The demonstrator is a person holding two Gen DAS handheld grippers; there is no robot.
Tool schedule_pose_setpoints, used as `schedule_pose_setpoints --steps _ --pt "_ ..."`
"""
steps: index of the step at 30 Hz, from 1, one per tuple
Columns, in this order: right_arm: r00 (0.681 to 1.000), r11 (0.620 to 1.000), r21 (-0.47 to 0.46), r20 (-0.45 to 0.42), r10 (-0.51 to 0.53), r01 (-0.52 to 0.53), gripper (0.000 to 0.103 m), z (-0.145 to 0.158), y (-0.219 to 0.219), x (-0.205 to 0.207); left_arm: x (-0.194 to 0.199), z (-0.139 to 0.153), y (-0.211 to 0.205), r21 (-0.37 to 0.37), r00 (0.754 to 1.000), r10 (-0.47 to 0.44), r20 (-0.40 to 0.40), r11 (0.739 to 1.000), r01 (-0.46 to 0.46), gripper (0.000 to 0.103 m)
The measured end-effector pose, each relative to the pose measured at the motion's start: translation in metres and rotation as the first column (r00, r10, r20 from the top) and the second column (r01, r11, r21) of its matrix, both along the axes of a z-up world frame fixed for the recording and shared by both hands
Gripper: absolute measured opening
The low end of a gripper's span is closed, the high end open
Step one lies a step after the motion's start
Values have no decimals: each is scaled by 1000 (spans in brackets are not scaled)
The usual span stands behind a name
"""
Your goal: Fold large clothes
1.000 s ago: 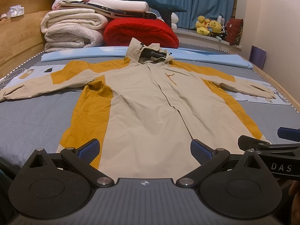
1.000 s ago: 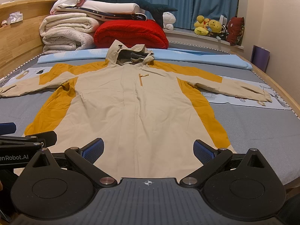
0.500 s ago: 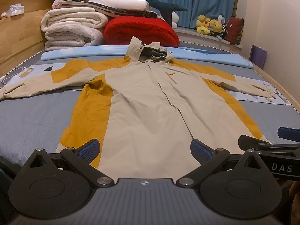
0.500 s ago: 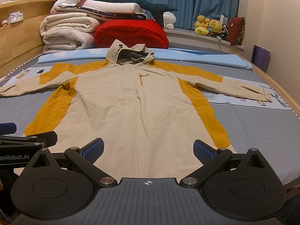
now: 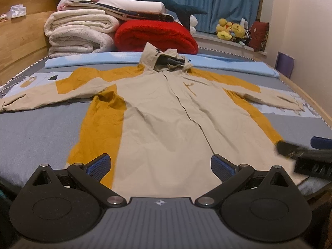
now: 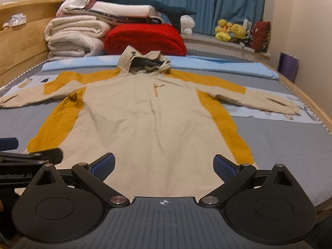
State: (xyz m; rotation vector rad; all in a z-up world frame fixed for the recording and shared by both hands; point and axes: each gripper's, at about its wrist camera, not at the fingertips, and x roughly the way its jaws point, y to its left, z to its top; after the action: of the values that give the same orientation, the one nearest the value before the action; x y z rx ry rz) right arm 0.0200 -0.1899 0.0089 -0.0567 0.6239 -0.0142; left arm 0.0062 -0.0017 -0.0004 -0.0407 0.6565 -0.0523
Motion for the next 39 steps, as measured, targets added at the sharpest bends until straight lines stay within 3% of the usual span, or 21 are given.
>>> schedule_pose_setpoints --steps 1,2,3,4,6,10,14,16,19,21,22,23,24,25,26,30,34,36,39 --pt "1000 1000 12 13 -13 13 93 2 -5 2 6 2 5 7 1000 1 -4 1000 -1 94" --pt "999 999 28 22 -30 29 88 4 -13 6 15 3 13 18 1000 6 -12 1000 -5 83" --pt "999 998 46 22 -50 49 77 6 -23 12 24 4 20 26 1000 11 -22 1000 -11 75" --pt "997 996 65 16 -70 69 66 6 -34 19 35 3 30 32 999 18 -32 999 -17 71" --pt "992 989 82 12 -123 122 58 7 -59 35 56 -4 51 47 997 44 -56 998 -42 65" --pt "975 975 30 -23 -220 221 58 -11 -105 70 95 -38 96 74 976 115 -187 992 -102 65" --pt "926 939 -1 -169 -339 344 60 -52 -152 97 111 -77 140 72 920 210 -332 978 -197 65" --pt "893 919 -7 -235 -384 394 60 -71 -170 104 114 -89 155 25 892 234 -387 970 -243 65" --pt "845 895 -12 -323 -426 446 59 -95 -188 109 114 -95 157 26 893 209 -397 976 -217 64" --pt "820 883 -12 -365 -441 470 55 -107 -194 111 114 -94 157 31 901 190 -390 981 -193 46" --pt "811 878 -9 -379 -446 479 47 -111 -196 110 115 -94 155 33 903 186 -388 982 -188 40" --pt "805 874 -3 -387 -449 486 41 -114 -197 111 116 -93 156 29 905 180 -386 983 -183 26" --pt "803 872 4 -390 -450 490 25 -116 -197 109 116 -93 156 26 907 173 -385 984 -176 14" --pt "805 874 2 -393 -445 485 11 -117 -196 109 115 -91 155 23 910 164 -381 985 -168 11" --pt "808 880 -5 -393 -439 476 5 -116 -195 108 115 -89 155 23 913 160 -376 986 -163 8" --pt "815 889 27 -413 -407 458 1 -112 -194 104 119 -82 155 76 923 183 -338 983 -167 5" --pt "810 895 66 -459 -365 441 0 -104 -195 92 125 -80 160 117 912 215 -350 976 -185 5" --pt "802 903 55 -486 -348 425 0 -102 -193 88 128 -80 161 147 902 235 -363 970 -194 15" --pt "784 909 45 -525 -331 414 0 -98 -191 81 125 -73 157 207 909 254 -329 959 -193 17"
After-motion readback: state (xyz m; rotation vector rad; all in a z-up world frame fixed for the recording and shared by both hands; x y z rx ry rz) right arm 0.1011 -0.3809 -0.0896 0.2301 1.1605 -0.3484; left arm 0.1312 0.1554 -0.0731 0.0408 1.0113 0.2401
